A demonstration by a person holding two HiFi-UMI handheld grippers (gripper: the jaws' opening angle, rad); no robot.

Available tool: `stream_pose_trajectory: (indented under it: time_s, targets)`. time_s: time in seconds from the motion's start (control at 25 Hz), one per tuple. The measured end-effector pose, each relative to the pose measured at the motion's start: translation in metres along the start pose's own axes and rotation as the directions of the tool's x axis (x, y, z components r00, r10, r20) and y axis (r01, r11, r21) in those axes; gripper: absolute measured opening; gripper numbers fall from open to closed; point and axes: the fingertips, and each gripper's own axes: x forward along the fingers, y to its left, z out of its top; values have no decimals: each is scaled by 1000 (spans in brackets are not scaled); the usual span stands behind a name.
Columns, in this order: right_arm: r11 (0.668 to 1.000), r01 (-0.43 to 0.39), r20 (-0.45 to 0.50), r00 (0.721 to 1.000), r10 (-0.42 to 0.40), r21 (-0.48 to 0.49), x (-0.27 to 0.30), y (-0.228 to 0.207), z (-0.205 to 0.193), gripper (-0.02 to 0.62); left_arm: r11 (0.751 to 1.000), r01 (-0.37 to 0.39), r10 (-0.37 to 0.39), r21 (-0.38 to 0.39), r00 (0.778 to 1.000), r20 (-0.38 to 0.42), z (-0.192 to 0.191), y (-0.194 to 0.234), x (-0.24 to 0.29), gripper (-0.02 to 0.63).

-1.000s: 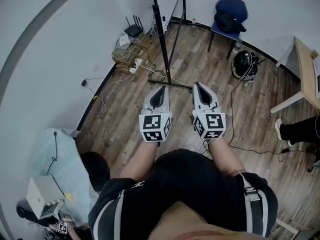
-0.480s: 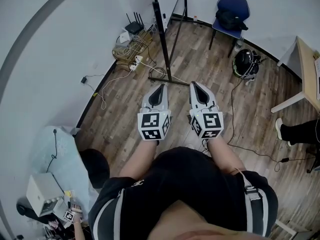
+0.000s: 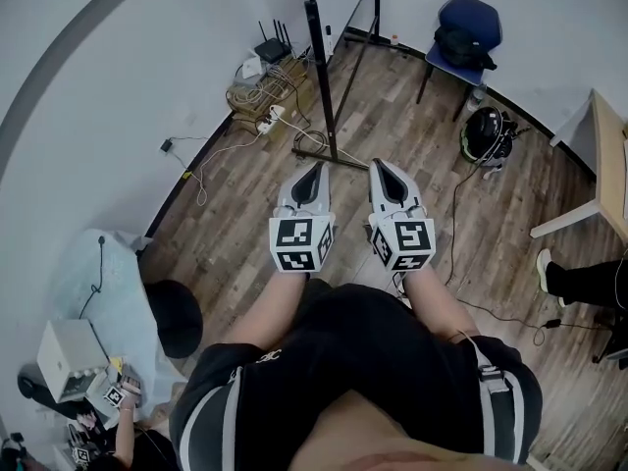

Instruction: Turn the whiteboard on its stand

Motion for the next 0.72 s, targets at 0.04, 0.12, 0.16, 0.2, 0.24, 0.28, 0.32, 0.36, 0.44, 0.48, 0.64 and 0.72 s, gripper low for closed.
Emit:
stream_pose_trajectory:
  time_s: [0.04, 0.12, 0.16, 0.2, 0.24, 0.28, 0.32, 0.36, 0.44, 0.48, 0.64, 0.72]
  targets:
    - [1000, -6, -1, 1000, 6, -5, 0, -2, 0, 5, 1000, -5, 5, -3, 1000, 5, 1, -2, 1, 8]
    - [1000, -15, -4, 1000, 15, -3, 0, -6, -1, 5, 1000, -13, 13, -4, 1000, 10, 2, -7, 3, 8]
    - [1000, -19, -6, 1000, 19, 1, 0, -9, -2, 5, 1000, -16, 16, -1, 1000, 11, 2, -9, 4, 8]
    - [1000, -22, -7, 1000, 22, 3, 1, -11, -3, 5, 1000, -20, 20, 2, 1000, 11, 2, -11, 5, 8]
    - [1000, -28, -7, 1000, 28, 3, 1, -12, -3, 5, 1000, -24, 24, 5, 1000, 12, 1, -12, 5, 8]
    - [999, -33, -4, 999, 33, 1, 3, -12, -3, 5, 1000, -29, 29, 6, 1000, 12, 0, -11, 6, 8]
    - [999, -38, -2, 999, 38, 0, 5, -12, -4, 5, 999, -34, 34, 6, 999, 12, -1, -9, 7, 8]
    - [999, -42, -1, 999, 42, -1, 7, -12, -5, 5, 999, -38, 38, 6, 999, 10, -3, -7, 9, 8]
    - [999, -47, -4, 999, 47, 0, 12, -11, -7, 5, 999, -42, 42, 4, 999, 4, -6, -4, 11, 8]
    - [999, -48, -5, 999, 48, -1, 14, -11, -7, 5, 999, -43, 43, 3, 999, 3, -7, -3, 12, 8]
    - [999, -49, 0, 999, 49, -16, 30, -12, -6, 6, 999, -41, 41, 7, 999, 15, -3, 7, 25, 8]
    - [999, -45, 6, 999, 45, -17, 37, -14, -4, 5, 999, -42, 42, 5, 999, 32, 1, 12, 32, 8]
